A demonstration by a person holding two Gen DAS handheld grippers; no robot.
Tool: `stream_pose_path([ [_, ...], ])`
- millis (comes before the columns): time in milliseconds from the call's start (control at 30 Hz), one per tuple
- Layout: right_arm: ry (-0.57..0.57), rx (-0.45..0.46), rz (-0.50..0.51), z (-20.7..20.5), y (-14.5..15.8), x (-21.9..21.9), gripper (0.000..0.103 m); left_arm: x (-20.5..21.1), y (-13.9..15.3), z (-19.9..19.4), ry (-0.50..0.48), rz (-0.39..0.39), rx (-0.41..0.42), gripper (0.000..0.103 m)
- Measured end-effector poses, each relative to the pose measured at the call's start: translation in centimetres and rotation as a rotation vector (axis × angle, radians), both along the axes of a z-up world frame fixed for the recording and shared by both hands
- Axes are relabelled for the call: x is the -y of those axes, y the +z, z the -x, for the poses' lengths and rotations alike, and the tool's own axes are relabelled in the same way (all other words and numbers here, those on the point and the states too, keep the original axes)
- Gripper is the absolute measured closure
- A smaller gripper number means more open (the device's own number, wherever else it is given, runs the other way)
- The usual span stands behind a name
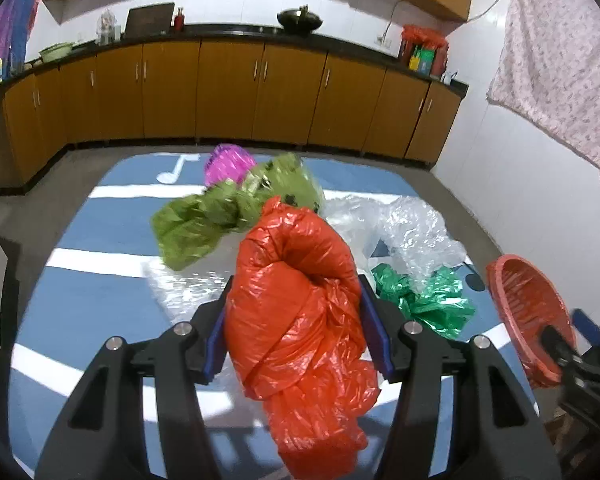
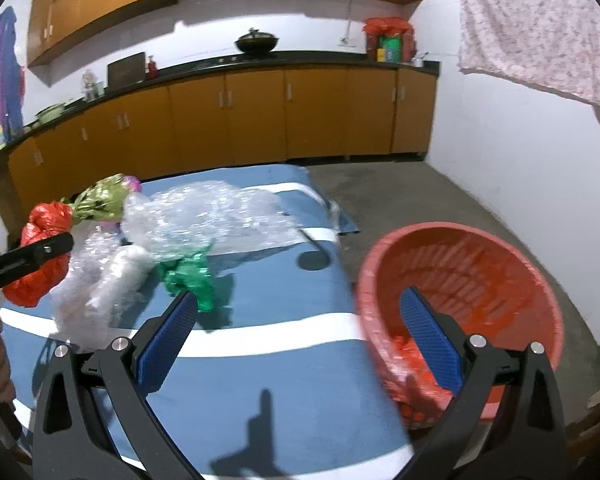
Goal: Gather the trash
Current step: 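Grasp a red bag with the left tool while the right tool grasps a green bag, then lift the green bag toward the basket with the right tool while the left holds the red bag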
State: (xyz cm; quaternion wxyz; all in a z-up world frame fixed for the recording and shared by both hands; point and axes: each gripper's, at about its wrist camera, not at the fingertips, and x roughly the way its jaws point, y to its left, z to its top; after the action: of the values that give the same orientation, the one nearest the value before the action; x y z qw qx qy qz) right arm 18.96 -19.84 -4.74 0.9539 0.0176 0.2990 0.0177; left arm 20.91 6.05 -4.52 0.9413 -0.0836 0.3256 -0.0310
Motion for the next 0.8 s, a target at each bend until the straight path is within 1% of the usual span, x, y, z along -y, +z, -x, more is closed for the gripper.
stream_pose_path([
  [67,0.025,-0.023,-0.023,-1.0,-0.5,-1.0,0.003,-0.7,0.4,1.4,0.008,-0.007,0.027,0.047],
  [233,0.09,-0.086,-0.093,-3.5,-1.7,-3.4,0.011,-3.1,0.9,3.5,0.053,-0.028,0.058,0.047],
  [367,0.108,-0.122,-0.085,-5.5,-2.7,-5.2,0.014,-5.5,0.8,4.1,0.114,-0.027,0.048,0.047],
  [433,0.112,-0.155,-0.086,-6.7,-3.3,-5.9,0.017,-6.4,0.6,4.2,0.134,-0.022,0.041,0.047],
  [533,0.123,-0.184,-0.082,-7.7,-3.8,-6.6,0.026,-7.8,0.4,4.5,0.158,-0.019,0.035,0.047],
  [567,0.129,-0.195,-0.075,-8.0,-4.0,-6.9,0.032,-8.0,0.3,4.5,0.165,-0.018,0.033,0.047],
  [600,0.135,-0.207,-0.071,-8.2,-4.2,-7.1,0.04,-8.3,0.2,4.6,0.169,-0.017,0.03,0.047],
  [633,0.142,-0.218,-0.07,-8.3,-4.4,-7.2,0.045,-8.5,0.1,4.6,0.171,-0.016,0.029,0.047],
  [700,0.156,-0.23,-0.074,-8.1,-4.7,-7.3,0.061,-8.9,-0.1,4.7,0.175,-0.012,0.026,0.047],
  [733,0.161,-0.229,-0.072,-7.9,-4.7,-7.3,0.063,-9.0,-0.2,4.8,0.175,-0.011,0.025,0.047],
  [800,0.174,-0.229,-0.066,-7.5,-4.9,-7.2,0.076,-9.1,-0.3,4.7,0.174,-0.008,0.022,0.047],
])
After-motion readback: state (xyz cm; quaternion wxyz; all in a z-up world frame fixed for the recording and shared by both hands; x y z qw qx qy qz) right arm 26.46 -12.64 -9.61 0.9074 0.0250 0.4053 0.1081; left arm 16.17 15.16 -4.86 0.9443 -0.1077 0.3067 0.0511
